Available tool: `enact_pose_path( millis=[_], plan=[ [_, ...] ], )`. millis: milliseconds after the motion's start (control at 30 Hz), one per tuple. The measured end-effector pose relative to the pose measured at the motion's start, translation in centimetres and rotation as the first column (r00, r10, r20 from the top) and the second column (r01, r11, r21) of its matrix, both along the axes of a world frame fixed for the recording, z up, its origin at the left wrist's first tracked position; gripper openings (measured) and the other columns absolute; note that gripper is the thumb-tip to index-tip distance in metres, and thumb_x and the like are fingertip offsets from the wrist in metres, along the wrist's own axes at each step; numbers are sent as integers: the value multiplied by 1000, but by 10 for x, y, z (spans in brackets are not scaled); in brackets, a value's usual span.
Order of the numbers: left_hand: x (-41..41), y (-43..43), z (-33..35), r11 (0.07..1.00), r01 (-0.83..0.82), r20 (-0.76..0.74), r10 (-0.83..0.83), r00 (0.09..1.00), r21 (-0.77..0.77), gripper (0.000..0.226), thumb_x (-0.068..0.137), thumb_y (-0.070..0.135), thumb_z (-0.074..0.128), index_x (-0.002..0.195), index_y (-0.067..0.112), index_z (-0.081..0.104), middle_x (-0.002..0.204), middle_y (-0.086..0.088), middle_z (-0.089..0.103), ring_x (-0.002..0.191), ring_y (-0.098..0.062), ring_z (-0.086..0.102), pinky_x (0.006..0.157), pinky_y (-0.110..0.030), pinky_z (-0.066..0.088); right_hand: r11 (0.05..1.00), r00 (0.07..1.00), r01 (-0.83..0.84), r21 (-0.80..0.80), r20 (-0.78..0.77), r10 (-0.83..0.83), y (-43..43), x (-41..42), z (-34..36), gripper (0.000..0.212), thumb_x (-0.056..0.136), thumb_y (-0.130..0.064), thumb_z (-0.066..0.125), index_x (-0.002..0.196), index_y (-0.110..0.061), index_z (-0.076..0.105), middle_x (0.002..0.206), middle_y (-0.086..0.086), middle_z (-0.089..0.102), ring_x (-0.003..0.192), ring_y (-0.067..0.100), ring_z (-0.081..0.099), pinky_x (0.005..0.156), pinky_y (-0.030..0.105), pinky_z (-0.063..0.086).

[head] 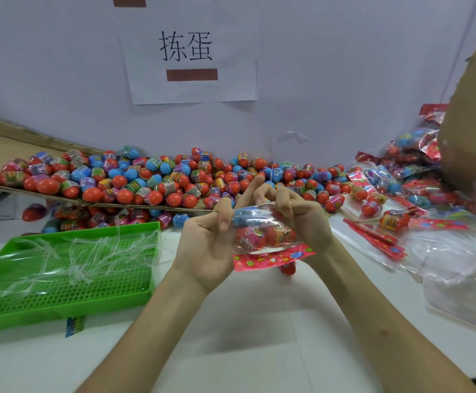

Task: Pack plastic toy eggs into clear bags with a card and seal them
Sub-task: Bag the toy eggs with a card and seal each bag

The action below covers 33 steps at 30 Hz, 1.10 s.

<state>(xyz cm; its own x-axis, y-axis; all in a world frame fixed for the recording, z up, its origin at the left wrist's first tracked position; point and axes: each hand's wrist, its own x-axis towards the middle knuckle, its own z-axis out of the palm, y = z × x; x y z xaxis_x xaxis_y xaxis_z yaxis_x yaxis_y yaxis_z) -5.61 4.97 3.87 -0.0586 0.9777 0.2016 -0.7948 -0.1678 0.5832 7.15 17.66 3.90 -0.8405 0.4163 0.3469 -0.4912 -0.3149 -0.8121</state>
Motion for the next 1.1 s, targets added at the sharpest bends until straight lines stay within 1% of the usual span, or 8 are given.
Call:
enact_pose_path(
  millis=[233,400,500,667,800,900,967,1100],
  plan=[
    [1,0,-1,998,-4,34,6,999,-64,51,104,7,21,59,10,46,152,-17,53,111,-33,71,83,-42,59,998,998,70,8,2,-70,-1,-3,-4,10,63,-8,63,57,-15,59,96,12,57,93,28,53,78,40,46],
    [-3,-1,2,999,9,82,-6,997,-40,44,99,4,26,59,10,44,149,-20,55,124,-39,65,90,-46,58,999,999,-42,-33,10,43,3,6,-1,15,74,-25,57,70,-11,61,110,13,57,99,32,54,81,43,42],
    [-4,-1,2,999,2,92,2,996,-48,46,100,4,24,60,11,44,152,-22,51,132,-44,57,92,-51,57,998,997,-42,-42,58,45,0,8,3,26,77,-36,68,74,-11,62,112,12,59,97,28,59,71,35,51],
    [-5,-2,4,999,-30,89,33,995,-38,49,101,4,20,58,10,45,150,-22,54,133,-45,56,92,-53,58,975,970,214,58,101,-219,-15,-6,5,18,84,-8,64,68,-16,62,95,8,64,83,20,66,68,29,58],
    [-6,-2,4,997,-67,69,69,995,-32,51,100,4,18,57,11,45,150,-21,54,139,-45,50,110,-55,45,980,975,198,-17,107,-195,-21,-4,5,9,83,-5,54,90,-11,55,93,3,67,82,17,69,66,26,59],
    [-7,-3,2,996,-91,59,91,994,0,43,96,3,25,58,10,45,128,-24,66,116,-41,68,95,-49,56,991,985,117,-59,133,-109,-19,-3,5,41,84,-11,52,125,-12,56,114,8,69,100,26,71,85,37,61],
    [-8,-4,2,996,-88,65,87,994,19,37,92,4,32,59,10,46,112,-22,70,98,-37,74,86,-43,60,994,985,91,-58,149,-82,-17,-1,3,48,89,-14,51,137,-15,51,125,8,69,110,29,68,97,42,55],
    [-9,-4,0,993,-116,48,116,992,-2,38,92,7,36,57,11,50,124,-20,68,104,-35,72,95,-43,57,996,987,47,-72,155,-36,-11,1,-3,48,93,-12,51,140,-20,51,133,6,67,116,30,68,101,43,53]
  ],
)
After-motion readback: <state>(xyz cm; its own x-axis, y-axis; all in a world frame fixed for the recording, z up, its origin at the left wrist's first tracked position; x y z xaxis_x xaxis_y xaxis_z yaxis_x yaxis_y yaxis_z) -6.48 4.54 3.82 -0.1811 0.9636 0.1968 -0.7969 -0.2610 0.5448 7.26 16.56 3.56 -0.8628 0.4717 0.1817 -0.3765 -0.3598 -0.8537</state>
